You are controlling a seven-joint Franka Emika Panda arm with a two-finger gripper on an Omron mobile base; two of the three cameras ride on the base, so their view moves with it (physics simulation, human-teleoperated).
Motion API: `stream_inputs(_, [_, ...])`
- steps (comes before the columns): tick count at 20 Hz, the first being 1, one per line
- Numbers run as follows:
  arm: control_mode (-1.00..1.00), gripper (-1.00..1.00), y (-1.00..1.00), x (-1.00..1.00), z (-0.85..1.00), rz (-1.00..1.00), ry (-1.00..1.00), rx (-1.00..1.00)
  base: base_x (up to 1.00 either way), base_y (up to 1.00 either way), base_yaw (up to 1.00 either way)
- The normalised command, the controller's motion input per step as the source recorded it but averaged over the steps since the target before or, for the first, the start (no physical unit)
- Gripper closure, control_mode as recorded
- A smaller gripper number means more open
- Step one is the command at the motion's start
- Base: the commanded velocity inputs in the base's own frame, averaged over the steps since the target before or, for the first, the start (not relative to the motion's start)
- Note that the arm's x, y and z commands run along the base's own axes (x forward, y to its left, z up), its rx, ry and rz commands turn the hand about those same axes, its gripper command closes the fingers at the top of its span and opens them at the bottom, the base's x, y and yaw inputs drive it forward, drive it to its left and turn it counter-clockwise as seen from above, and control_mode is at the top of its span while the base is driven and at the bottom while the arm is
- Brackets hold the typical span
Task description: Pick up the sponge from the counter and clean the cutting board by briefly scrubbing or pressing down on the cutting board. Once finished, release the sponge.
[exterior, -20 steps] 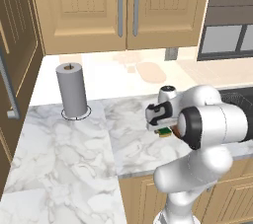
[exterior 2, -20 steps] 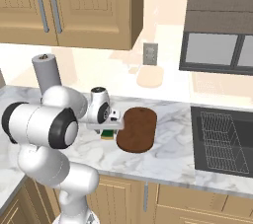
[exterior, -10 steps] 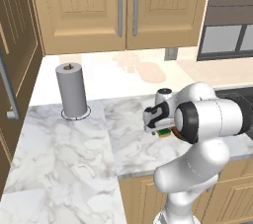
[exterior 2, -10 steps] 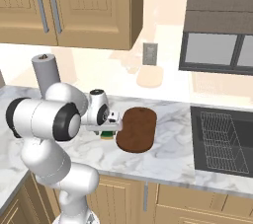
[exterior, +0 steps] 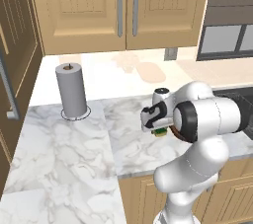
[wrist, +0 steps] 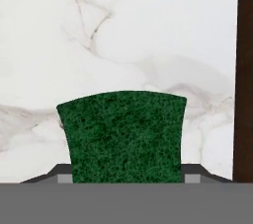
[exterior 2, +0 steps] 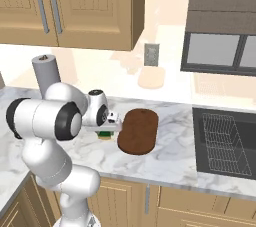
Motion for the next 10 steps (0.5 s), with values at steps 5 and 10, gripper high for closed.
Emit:
stream_inputs(5, [-1.00, 1.00, -0.12, -0.37, 0.16, 0.00, -0.08, 0.01, 0.00, 0.00, 0.00])
stream_inputs(10, [-1.00, 1.00, -0.52, -0.32, 0.50, -0.06, -0.03, 0.05, 0.00, 0.00, 0.00])
